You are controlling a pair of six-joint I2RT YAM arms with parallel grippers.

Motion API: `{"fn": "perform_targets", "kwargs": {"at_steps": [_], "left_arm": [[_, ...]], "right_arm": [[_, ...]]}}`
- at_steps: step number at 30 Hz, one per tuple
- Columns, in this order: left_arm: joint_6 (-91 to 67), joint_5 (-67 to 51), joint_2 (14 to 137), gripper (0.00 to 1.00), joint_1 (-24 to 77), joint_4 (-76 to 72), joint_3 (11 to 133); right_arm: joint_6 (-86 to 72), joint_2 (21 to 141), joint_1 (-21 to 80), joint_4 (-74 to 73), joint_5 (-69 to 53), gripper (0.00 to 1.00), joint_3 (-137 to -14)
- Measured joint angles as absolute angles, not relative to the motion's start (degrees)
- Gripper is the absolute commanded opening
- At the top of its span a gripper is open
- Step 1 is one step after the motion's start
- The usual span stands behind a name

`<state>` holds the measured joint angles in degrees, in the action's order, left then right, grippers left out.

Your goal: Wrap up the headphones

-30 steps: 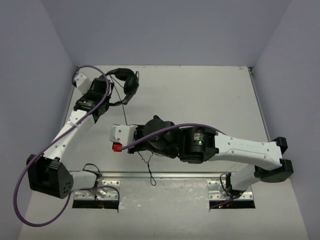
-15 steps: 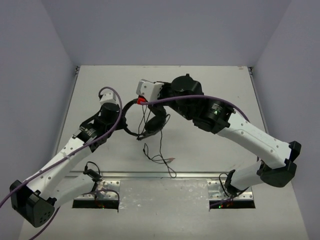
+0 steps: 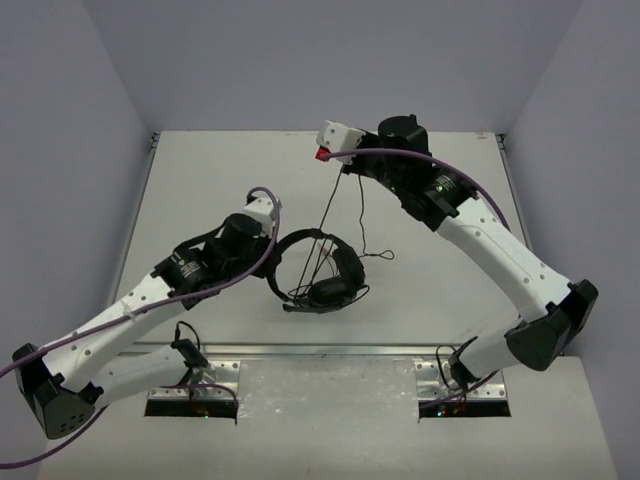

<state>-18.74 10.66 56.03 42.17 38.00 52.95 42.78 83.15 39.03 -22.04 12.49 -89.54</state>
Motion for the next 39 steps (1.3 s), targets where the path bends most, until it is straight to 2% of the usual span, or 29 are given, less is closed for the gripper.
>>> {"fn": "perform_targets", "kwargs": {"at_steps": [9, 17, 22, 28, 31, 37, 39], "left_arm": [[-16.29, 10.57, 42.65, 0.01, 42.41, 37.54, 56.42], [-15.75, 14.02, 41.45, 0.0, 42.48, 42.5, 63.83], [-16.97, 18.68, 44.31, 0.0, 42.63, 44.34, 74.43], [-18.63, 24.14, 47.42, 0.0, 42.74, 44.34, 81.95], [-22.26, 29.65, 50.17, 0.0, 42.83, 46.26, 85.84], [-24.67, 37.52, 59.68, 0.0, 42.85, 53.8, 98.72], [-24.73, 37.41, 61.91, 0.0, 43.11, 55.16, 100.9]], "right_arm": [[33.47, 84.53, 31.33, -17.23, 1.87, 0.01, -80.84], [19.92, 83.68, 30.57, -8.45, -13.1, 0.02, -74.08], [6.94, 80.2, 30.02, 4.45, -27.68, 0.14, -63.55], [-11.27, 82.35, 31.97, 25.65, -39.77, 0.14, -58.63], [-16.25, 86.83, 35.16, 33.71, -40.53, 0.26, -58.54], [-24.36, 94.26, 41.71, 48.69, -40.25, 0.32, -52.62], [-26.39, 95.09, 41.71, 51.33, -39.59, 0.47, -50.96]]}}
